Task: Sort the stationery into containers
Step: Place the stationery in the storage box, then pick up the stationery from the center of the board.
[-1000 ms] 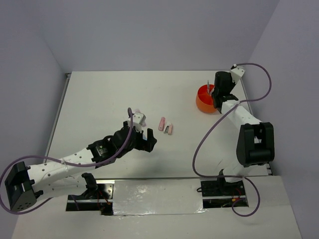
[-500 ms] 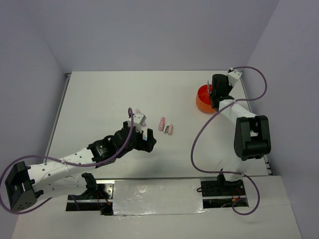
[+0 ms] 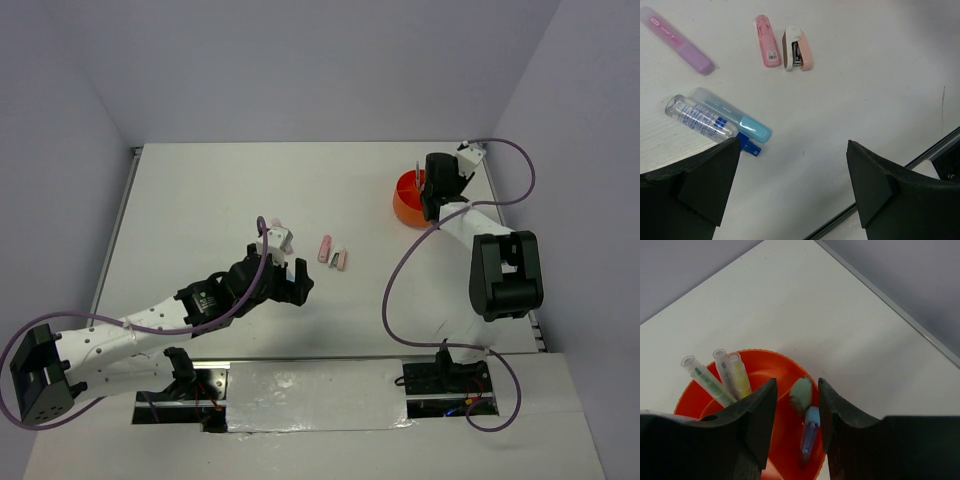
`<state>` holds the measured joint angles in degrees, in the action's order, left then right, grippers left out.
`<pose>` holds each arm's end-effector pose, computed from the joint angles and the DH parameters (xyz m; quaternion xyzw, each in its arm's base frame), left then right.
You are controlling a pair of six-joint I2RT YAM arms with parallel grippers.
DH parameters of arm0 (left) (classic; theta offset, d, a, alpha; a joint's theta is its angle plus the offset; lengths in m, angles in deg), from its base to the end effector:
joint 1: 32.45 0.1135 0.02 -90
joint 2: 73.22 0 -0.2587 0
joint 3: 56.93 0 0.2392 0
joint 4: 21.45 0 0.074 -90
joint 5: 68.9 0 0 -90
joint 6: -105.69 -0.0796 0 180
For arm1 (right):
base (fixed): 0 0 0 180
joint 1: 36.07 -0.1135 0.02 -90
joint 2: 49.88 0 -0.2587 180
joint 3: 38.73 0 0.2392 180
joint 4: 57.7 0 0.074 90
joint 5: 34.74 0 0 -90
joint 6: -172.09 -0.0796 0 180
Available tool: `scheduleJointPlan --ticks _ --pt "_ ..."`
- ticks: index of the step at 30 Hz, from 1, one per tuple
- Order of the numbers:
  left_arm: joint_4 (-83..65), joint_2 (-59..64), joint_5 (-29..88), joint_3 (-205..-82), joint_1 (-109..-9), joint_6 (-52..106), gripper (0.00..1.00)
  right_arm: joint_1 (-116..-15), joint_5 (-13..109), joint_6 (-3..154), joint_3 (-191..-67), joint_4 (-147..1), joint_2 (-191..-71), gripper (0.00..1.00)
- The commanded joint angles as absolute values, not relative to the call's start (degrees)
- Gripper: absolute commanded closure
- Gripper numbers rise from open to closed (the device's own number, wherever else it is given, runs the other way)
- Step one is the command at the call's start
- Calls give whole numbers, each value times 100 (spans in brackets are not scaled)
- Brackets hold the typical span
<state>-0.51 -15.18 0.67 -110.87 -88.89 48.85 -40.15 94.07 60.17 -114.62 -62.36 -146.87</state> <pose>0.1648 -0.1982 0.2530 0.0742 0.8323 -0.2662 0.4804 0.3997 -0.0215 0.2250 0.2984 0.7618 -0.1614 0.5519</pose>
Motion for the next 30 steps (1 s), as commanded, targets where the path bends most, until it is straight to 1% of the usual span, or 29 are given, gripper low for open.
scheduleJointPlan --ticks 1,2,4,7,8,10,15,16,17,19,21,23,24,25,28,30 --pt "-200 -1513 -8 -11145 -8905 4856 1 -3976 9499 5924 -11329 -6037 -14612 54" --pt "-200 -1504 -17 -11145 -8905 4864 1 -3985 9490 5932 -11320 -6037 -14603 46" --pt "-191 -1495 -69 -11127 -8905 4891 1 -3976 9507 5888 -11320 -6089 -14568 36" --pt "-200 -1329 -175 -11171 -8905 4908 1 -3985 9429 5845 -11311 -6151 -14340 31" --pt "-174 -1224 -210 -11223 -8896 4917 1 -3985 9385 5801 -11294 -6177 -14244 28" --pt "-33 -811 -280 -11504 -8896 4943 1 -3985 9332 5643 -11285 -6361 -13841 26" --pt "125 577 -88 -12330 -8598 5014 1 -4213 8850 5440 -11039 -7046 -12452 25" --pt "160 796 -44 -12479 -8519 5014 3 -4248 8700 5440 -10986 -7126 -12223 25" --pt "204 1251 44 -12811 -8335 5005 4 -4283 8273 5431 -10838 -7257 -11786 25" --pt "353 1676 123 -13329 -8159 4909 10 -4354 7752 5440 -10679 -7555 -11379 27" --pt "554 2298 -51 -13718 -8114 4803 14 -4494 7138 5466 -10433 -7697 -10825 28" --pt "713 2878 -227 -14315 -8061 4742 14 -4565 6724 5493 -10170 -7812 -10352 28" --pt "871 3047 -271 -14483 -8035 4707 18 -4582 6312 5528 -10090 -7812 -10245 28" --pt "924 3179 -324 -14763 -8017 4706 19 -4600 6143 5537 -10046 -7951 -10157 28" --pt "978 3584 -474 -15046 -7938 4706 20 -4609 5711 5642 -10010 -8294 -9937 29" --pt "925 3681 -282 -15099 -7868 4689 21 -4627 5553 5677 -9949 -8365 -9822 29"
